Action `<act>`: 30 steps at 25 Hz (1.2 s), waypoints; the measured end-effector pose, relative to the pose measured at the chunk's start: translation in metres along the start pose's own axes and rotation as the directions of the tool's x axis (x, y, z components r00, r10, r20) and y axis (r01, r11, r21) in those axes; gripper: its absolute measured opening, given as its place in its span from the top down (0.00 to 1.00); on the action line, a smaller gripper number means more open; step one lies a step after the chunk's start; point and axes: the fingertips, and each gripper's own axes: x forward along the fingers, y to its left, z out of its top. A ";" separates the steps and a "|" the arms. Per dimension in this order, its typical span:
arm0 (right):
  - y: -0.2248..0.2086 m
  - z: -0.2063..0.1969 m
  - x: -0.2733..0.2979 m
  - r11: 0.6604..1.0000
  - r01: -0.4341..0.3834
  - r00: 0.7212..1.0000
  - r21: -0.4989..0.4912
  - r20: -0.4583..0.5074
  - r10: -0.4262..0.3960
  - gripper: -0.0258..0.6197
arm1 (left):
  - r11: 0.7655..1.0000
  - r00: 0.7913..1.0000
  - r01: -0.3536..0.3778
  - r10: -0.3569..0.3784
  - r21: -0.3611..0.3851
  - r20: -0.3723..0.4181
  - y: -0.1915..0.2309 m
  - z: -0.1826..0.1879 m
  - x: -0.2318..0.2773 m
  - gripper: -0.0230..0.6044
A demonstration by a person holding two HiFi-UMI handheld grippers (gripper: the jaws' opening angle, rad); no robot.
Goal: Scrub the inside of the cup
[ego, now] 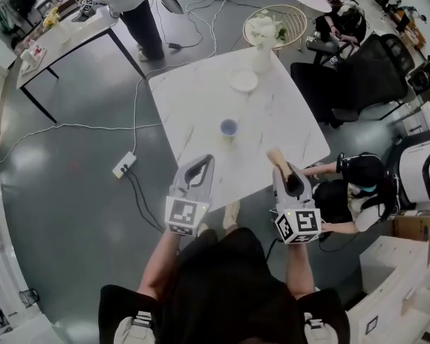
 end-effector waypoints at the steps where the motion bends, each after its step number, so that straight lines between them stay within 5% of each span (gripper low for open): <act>1: -0.007 0.000 0.011 1.000 -0.015 1.000 0.002 -0.006 0.015 0.79 | 1.000 1.000 -0.013 0.013 -0.003 -0.007 0.003 -0.002 0.010 0.95; 14: -0.054 -0.025 0.126 0.975 -0.221 0.970 0.029 -0.098 0.222 0.79 | 0.982 0.979 -0.181 0.175 -0.050 -0.105 0.027 -0.046 0.087 0.95; 22: -0.052 -0.056 0.162 0.958 -0.280 0.946 0.059 -0.153 0.286 0.79 | 0.983 0.972 -0.176 0.166 -0.045 -0.164 0.038 -0.082 0.112 0.95; 30: -0.048 -0.095 0.181 0.963 -0.252 0.943 0.094 -0.202 0.266 0.79 | 0.983 0.966 -0.153 0.128 -0.101 -0.223 0.055 -0.150 0.128 0.94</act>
